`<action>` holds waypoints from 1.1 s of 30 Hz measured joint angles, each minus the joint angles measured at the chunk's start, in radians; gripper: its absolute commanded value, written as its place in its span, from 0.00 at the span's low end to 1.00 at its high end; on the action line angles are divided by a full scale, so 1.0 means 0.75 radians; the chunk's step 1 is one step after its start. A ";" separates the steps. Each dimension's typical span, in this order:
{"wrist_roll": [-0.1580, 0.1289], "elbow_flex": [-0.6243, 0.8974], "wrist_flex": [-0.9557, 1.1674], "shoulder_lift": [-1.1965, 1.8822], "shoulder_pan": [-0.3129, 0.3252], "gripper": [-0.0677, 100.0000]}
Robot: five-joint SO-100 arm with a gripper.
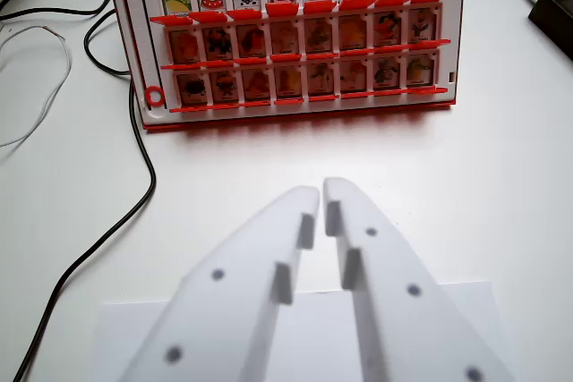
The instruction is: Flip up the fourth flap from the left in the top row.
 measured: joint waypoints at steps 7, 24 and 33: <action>0.000 0.000 0.000 -0.020 0.000 0.00; 0.000 0.000 -0.037 -0.090 0.000 0.00; 0.000 0.000 -0.057 -0.110 0.000 0.00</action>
